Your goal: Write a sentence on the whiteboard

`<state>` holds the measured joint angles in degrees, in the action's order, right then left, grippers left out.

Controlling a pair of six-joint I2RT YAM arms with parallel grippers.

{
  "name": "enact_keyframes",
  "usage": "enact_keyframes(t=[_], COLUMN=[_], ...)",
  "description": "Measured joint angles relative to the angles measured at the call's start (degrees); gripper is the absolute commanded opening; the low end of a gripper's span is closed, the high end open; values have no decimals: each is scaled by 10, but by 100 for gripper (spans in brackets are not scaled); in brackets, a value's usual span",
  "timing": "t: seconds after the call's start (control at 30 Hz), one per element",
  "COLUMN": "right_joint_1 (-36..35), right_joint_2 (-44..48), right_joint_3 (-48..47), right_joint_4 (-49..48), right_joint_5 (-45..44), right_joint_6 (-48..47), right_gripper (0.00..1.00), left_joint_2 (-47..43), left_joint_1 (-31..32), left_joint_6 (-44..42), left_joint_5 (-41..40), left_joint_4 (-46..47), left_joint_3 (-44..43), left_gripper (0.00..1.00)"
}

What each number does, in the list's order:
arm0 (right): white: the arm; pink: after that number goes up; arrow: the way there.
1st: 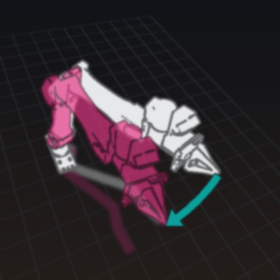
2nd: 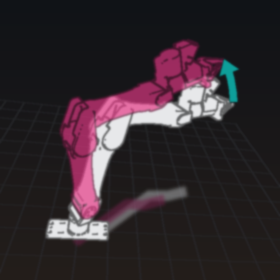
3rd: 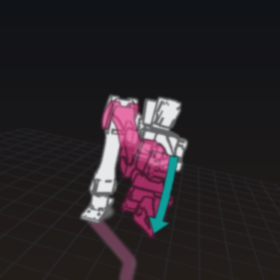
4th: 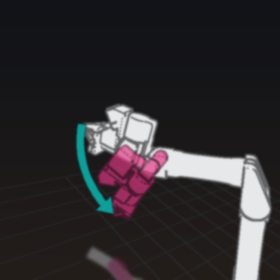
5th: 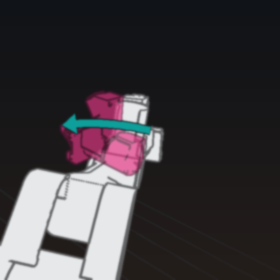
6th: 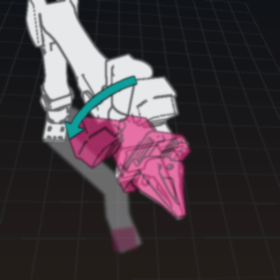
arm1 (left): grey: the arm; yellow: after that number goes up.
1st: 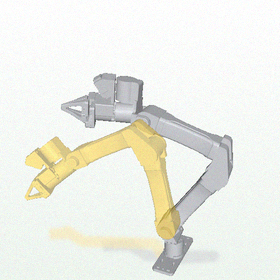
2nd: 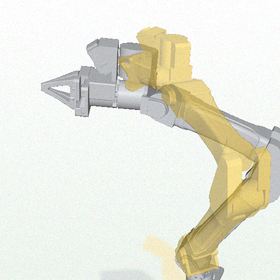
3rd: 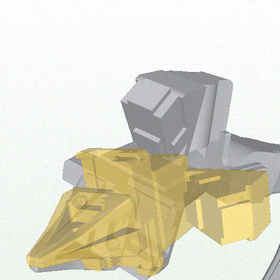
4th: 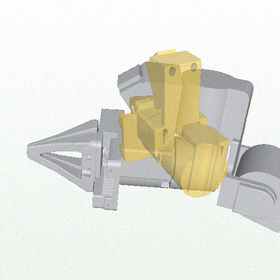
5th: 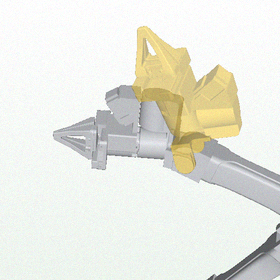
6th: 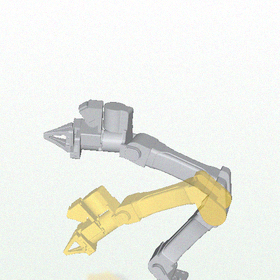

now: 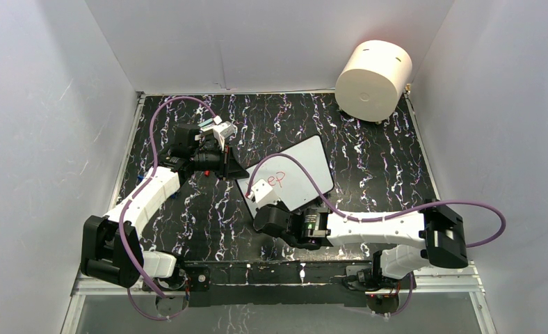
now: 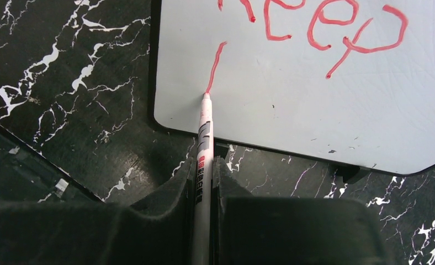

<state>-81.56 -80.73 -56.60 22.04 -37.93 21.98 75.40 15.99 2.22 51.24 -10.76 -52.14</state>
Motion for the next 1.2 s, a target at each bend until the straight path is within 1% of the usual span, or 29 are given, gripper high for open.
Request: enact_keyframes(t=[0.33,0.57,0.73,1.2], right_joint_1=[0,0,0,0], right_joint_2=[6,56,48,21], right_joint_3=[-2,9,9,9], right_joint_4=[4,-35,-48,-73], right_joint_5=[-1,-29,-42,-41], right_joint_6=[-2,-26,-38,-56], right_gripper=[0,0,0,0], left_joint_2=[0,0,0,0], left_joint_1=[0,0,0,0], left_joint_6=[0,0,0,0], left_joint_5=[1,1,1,1], left_joint_4=[0,0,0,0], left_joint_3=[0,0,0,0], left_gripper=[0,0,0,0])
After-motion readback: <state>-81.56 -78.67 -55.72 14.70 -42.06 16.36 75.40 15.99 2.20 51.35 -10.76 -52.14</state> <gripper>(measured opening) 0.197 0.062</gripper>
